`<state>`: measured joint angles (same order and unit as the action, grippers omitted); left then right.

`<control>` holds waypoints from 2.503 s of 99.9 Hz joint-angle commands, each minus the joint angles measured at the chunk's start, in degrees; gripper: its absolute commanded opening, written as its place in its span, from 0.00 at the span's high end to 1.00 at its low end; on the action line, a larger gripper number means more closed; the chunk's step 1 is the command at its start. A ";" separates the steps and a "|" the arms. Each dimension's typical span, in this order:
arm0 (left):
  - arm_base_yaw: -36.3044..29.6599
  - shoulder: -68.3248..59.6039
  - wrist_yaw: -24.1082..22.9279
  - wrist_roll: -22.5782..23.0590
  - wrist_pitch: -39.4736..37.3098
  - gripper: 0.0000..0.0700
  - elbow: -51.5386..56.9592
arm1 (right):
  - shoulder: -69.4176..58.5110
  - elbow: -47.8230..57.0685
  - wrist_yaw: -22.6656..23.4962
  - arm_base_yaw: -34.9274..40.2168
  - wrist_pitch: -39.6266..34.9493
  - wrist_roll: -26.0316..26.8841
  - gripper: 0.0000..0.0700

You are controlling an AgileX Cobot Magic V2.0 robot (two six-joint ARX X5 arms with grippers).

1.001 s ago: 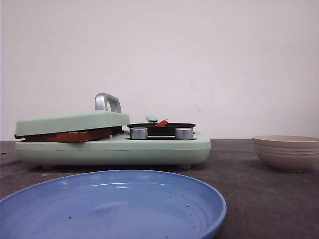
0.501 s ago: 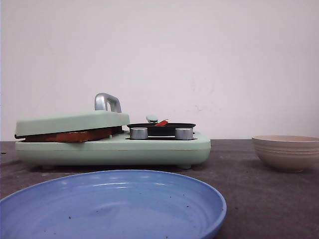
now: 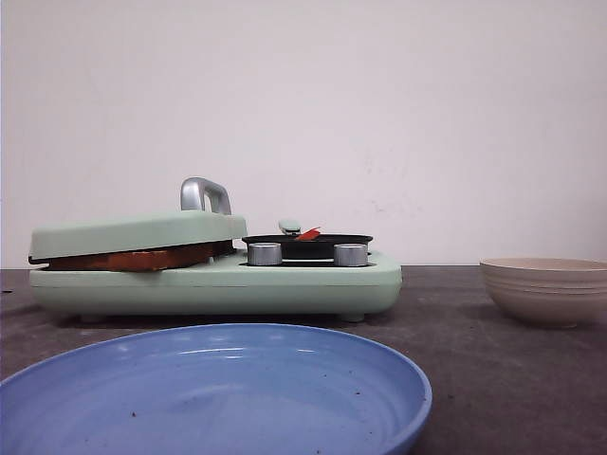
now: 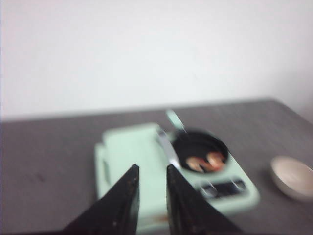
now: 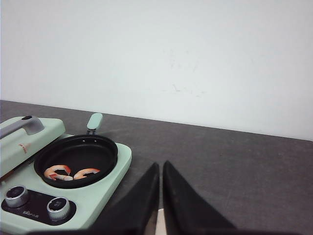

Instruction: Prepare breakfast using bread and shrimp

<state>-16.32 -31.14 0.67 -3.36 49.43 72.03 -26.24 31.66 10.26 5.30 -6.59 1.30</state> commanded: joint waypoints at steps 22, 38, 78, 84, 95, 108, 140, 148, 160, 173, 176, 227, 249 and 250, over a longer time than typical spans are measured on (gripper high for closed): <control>9.97 7.96 2.93 8.20 -27.26 0.98 -27.19 | -0.11 0.59 -0.22 0.20 0.61 -0.26 1.00; 14.27 14.19 3.76 6.60 -37.88 0.98 -44.76 | -0.11 0.59 -0.20 0.20 0.59 -0.26 1.00; 19.58 29.53 3.61 1.20 -41.57 0.98 -67.95 | -0.11 0.59 -0.20 0.20 0.59 -0.26 1.00; 20.04 31.12 3.48 1.20 -41.27 0.98 -69.59 | -0.11 0.59 -0.20 0.20 0.59 -0.26 1.00; 20.17 30.97 3.30 0.76 -39.63 0.98 -71.25 | -0.11 0.59 -0.20 0.20 0.55 -0.26 1.00; 20.17 30.97 2.29 2.84 -38.62 0.98 -71.25 | -0.11 0.59 -0.20 0.20 0.79 -0.26 1.00; 19.96 30.97 1.01 1.77 -38.75 0.98 -71.25 | -0.11 0.59 -0.20 0.20 0.79 -0.26 1.00; 19.78 30.97 0.94 1.46 -38.75 0.98 -71.25 | -0.11 0.59 -0.22 0.20 0.79 -0.26 1.00; 19.78 30.97 0.76 1.46 -38.75 0.98 -71.25 | -0.11 0.59 -0.20 0.20 0.79 -0.26 1.00; 19.78 30.97 0.79 1.46 -38.73 0.98 -71.25 | -0.11 0.59 -0.20 0.20 0.79 -0.26 1.00; 19.78 30.97 0.76 1.46 -38.73 0.98 -71.25 | -0.11 0.59 -0.22 0.20 0.79 -0.26 1.00; 19.78 30.97 0.76 1.46 -38.73 0.98 -71.23 | 2.12 0.59 -0.22 0.66 0.20 -0.26 1.00; 19.78 30.97 0.76 1.46 -38.71 0.98 -71.23 | 9.29 0.42 -0.20 0.72 0.59 -0.24 1.00; 19.78 30.97 0.76 1.46 -38.71 0.98 -71.23 | 9.64 0.39 -0.24 0.72 0.57 -0.22 1.00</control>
<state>3.49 -0.25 1.45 -1.52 10.50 1.83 -18.02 31.66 10.26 5.91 -6.87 1.30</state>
